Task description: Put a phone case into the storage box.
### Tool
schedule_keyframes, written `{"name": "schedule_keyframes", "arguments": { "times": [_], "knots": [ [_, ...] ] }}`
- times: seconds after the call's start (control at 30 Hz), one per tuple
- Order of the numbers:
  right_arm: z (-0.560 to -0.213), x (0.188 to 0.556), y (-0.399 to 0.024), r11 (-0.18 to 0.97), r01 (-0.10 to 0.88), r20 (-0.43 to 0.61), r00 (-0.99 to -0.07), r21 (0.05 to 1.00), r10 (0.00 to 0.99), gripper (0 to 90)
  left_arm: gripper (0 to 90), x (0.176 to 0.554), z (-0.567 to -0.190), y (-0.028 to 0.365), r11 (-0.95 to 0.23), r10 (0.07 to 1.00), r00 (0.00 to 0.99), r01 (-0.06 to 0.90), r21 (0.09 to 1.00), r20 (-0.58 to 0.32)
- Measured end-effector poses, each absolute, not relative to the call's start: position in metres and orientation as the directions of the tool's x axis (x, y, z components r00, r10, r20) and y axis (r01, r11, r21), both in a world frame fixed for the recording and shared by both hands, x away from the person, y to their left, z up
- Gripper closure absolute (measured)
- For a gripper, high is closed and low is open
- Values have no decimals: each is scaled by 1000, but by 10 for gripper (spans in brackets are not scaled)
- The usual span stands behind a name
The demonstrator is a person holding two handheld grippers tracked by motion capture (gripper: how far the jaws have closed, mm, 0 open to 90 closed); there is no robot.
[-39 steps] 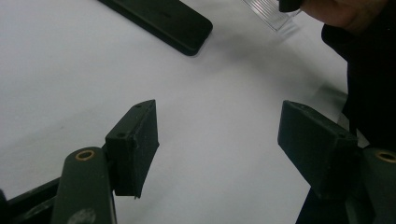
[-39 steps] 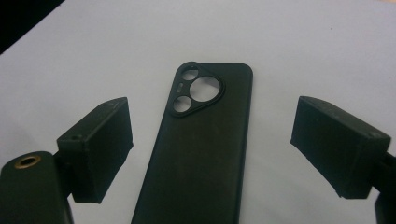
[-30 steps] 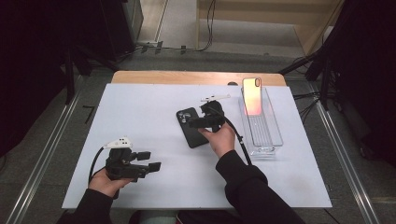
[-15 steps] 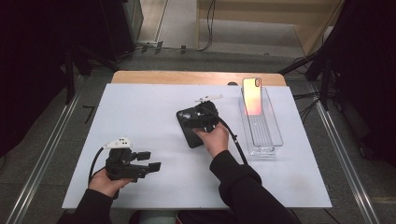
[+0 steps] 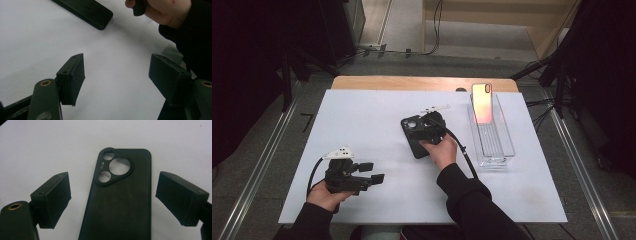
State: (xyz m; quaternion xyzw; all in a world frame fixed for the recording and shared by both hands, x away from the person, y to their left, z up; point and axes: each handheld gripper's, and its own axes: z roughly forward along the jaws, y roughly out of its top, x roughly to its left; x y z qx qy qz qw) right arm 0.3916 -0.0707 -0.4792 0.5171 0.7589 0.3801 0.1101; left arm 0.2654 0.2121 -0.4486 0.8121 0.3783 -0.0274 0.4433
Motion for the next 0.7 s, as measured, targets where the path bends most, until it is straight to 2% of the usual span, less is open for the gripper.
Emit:
{"name": "schedule_keyframes", "arguments": {
  "times": [0.7],
  "knots": [
    [-499, 386, -68, 196, 723, 208, -430, 663, 879, 109, 296, 265, -449, 212, -323, 589, 713, 638, 699, -379]
  ]
}}
